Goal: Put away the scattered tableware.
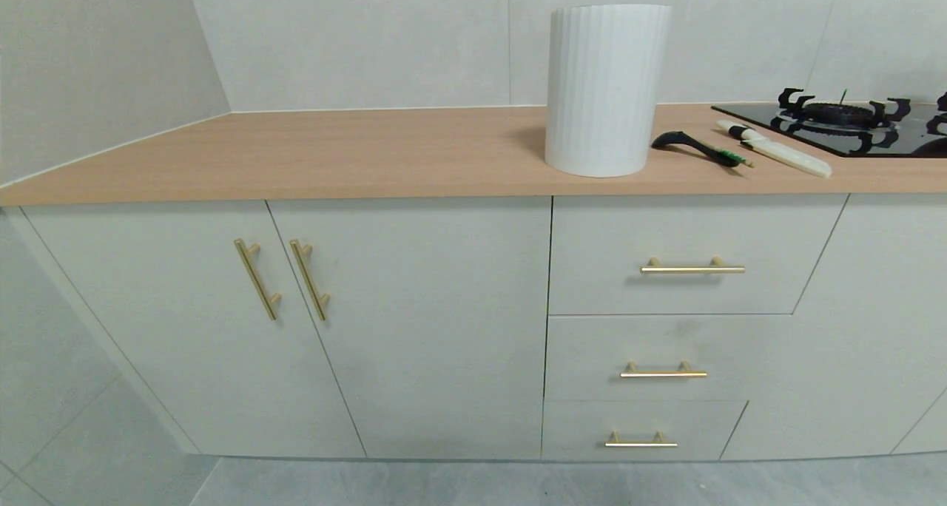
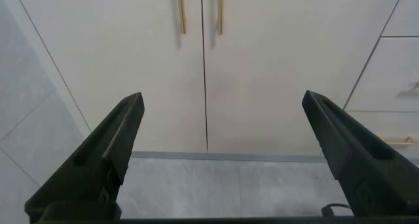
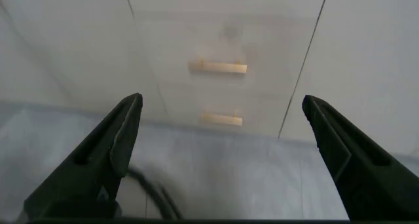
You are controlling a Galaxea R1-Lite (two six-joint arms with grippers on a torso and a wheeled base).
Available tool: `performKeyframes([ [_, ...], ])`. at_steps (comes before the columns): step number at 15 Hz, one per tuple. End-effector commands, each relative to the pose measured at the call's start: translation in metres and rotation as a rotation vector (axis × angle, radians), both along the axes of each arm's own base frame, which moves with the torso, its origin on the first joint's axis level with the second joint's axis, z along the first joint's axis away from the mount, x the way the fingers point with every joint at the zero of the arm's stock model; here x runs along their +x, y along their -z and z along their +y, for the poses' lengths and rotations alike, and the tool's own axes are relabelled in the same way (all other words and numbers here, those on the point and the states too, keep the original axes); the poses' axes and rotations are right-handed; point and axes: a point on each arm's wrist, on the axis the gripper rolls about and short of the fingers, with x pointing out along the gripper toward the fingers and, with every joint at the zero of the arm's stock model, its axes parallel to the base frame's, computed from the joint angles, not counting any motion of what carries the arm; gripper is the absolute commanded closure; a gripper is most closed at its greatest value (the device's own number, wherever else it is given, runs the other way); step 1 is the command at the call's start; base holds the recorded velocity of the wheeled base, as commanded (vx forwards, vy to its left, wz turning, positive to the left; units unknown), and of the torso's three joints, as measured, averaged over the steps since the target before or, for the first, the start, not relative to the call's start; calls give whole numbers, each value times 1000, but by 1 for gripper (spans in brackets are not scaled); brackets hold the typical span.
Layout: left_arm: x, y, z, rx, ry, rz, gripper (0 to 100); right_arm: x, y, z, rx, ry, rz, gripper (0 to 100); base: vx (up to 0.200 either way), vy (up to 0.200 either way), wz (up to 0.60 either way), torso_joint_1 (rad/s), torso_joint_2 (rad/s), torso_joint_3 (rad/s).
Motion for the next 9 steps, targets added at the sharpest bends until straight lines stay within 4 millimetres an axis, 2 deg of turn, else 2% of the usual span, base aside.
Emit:
performKeyframes([
  [1,0,0,0,0,0,1,0,17,3,1,-47,-22,133,0,0,0,0,0,0,0],
  [6,0,0,0,0,0,1,0,28,-2,3,-65,-88,167,0,0,0,0,0,0,0],
  [9,0,0,0,0,0,1,0,60,-17,7,-49,-82,230,0,0,0,0,0,0,0],
])
